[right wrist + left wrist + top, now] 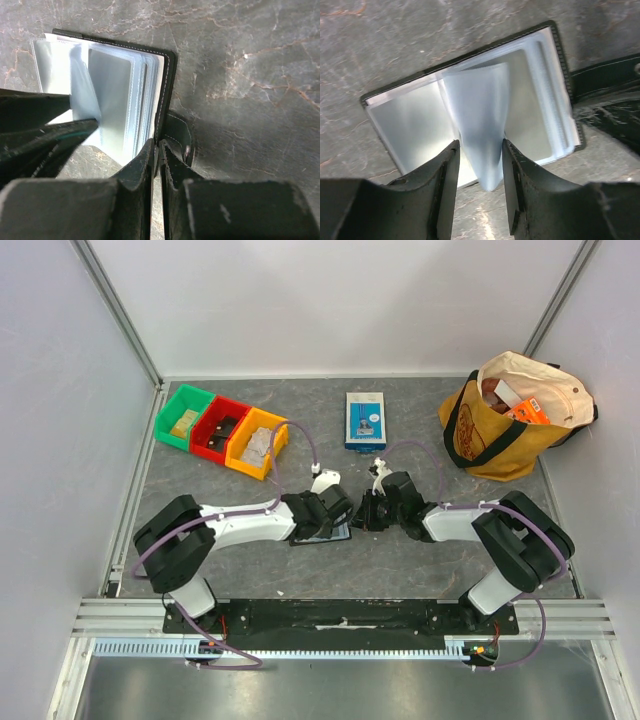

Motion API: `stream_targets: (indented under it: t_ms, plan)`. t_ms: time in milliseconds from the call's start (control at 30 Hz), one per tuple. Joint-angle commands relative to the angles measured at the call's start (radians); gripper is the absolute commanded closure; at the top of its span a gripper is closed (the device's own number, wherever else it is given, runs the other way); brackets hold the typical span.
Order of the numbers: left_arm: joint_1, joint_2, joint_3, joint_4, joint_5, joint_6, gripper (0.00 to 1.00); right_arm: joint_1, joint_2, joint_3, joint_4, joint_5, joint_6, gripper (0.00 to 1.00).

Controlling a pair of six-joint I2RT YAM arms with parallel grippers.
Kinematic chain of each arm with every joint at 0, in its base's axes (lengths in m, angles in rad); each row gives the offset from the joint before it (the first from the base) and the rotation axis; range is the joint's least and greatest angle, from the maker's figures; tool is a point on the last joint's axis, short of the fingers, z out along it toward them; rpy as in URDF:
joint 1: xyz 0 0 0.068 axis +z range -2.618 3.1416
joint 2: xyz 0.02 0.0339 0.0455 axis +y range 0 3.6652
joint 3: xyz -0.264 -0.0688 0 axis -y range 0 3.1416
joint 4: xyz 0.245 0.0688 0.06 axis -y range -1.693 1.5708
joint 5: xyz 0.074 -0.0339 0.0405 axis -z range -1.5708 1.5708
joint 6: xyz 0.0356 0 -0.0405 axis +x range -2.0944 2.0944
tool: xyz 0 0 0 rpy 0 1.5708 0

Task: Take the credit cards out of the card holder
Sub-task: Open the card holder at the center of the board.

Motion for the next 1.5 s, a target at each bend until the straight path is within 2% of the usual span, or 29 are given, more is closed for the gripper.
stream_targets:
  t_ms: [0,267,400,467,533,700,867,1067,1333,1467]
  plan:
    - [0.024,-0.08,-0.052,-0.041,-0.065,-0.043,0.53,0.003,-0.015,-0.019,-0.056,0.026,-0.027,0.86]
    - [0.114,-0.25,-0.161,-0.086,-0.108,-0.067,0.46,0.003,-0.031,-0.019,-0.067,0.029,-0.031,0.86]
    - [0.133,-0.33,-0.16,-0.11,-0.118,-0.046,0.33,0.003,-0.031,-0.016,-0.072,0.028,-0.036,0.86]
    - [0.128,-0.342,-0.135,-0.112,-0.072,-0.041,0.28,0.003,-0.029,-0.014,-0.069,0.028,-0.037,0.86]
    - [0.102,-0.33,-0.094,-0.109,-0.039,-0.037,0.24,0.003,-0.027,-0.013,-0.069,0.028,-0.041,0.86]
    - [0.01,-0.24,0.041,-0.107,-0.01,-0.032,0.23,0.003,-0.029,-0.013,-0.073,0.029,-0.044,0.86]
    - [-0.008,-0.113,0.1,-0.046,0.03,-0.017,0.23,0.003,-0.024,-0.013,-0.073,0.029,-0.047,0.86]
    - [-0.008,0.024,0.121,-0.006,0.054,-0.001,0.21,0.003,-0.026,-0.013,-0.069,0.025,-0.047,0.86]
    - [-0.007,0.09,0.11,-0.011,0.04,0.002,0.21,0.003,-0.027,-0.016,-0.07,0.026,-0.047,0.86]
    - [-0.005,0.092,0.097,-0.017,0.037,-0.003,0.24,0.003,-0.027,-0.016,-0.07,0.026,-0.048,0.86]
